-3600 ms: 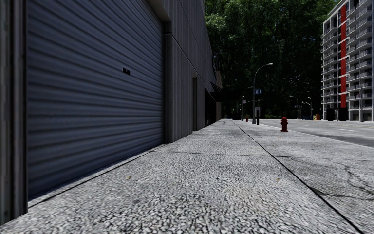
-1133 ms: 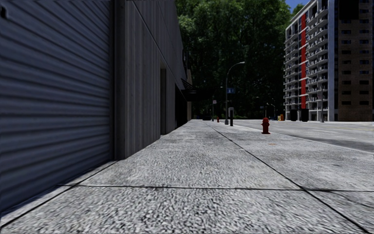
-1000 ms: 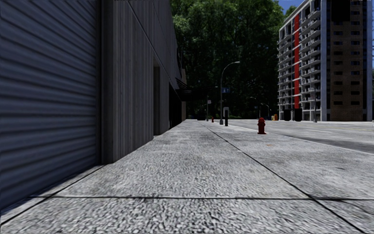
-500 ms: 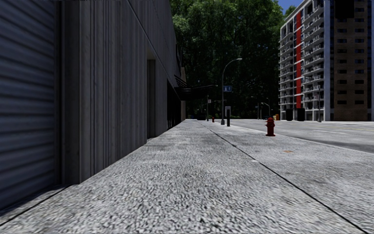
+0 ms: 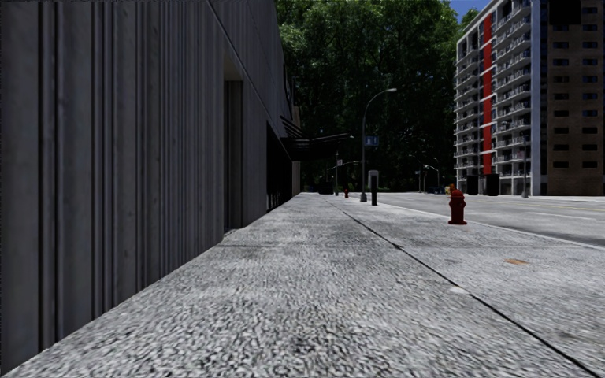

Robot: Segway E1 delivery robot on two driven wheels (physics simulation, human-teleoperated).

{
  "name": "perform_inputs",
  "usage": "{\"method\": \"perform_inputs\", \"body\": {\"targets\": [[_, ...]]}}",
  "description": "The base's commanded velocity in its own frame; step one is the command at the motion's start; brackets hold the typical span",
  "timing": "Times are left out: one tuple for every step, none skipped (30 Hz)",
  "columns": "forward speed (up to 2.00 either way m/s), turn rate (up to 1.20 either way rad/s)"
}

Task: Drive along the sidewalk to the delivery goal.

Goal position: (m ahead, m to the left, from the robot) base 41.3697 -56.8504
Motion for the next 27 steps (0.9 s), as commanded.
{"method": "perform_inputs", "body": {"targets": [[2.0,0.0],[2.0,0.0],[2.0,0.0],[2.0,0.0],[2.0,0.0],[2.0,0.0],[2.0,0.0],[2.0,0.0],[2.0,0.0],[2.0,0.0],[2.0,0.0],[2.0,0.0],[2.0,0.0],[2.0,0.0],[2.0,0.0],[2.0,0.0],[2.0,0.0],[2.0,0.0],[2.0,0.0],[2.0,0.0],[2.0,0.0],[2.0,0.0],[2.0,0.0],[2.0,0.0],[2.0,0.0],[2.0,0.0],[2.0,0.0]]}}
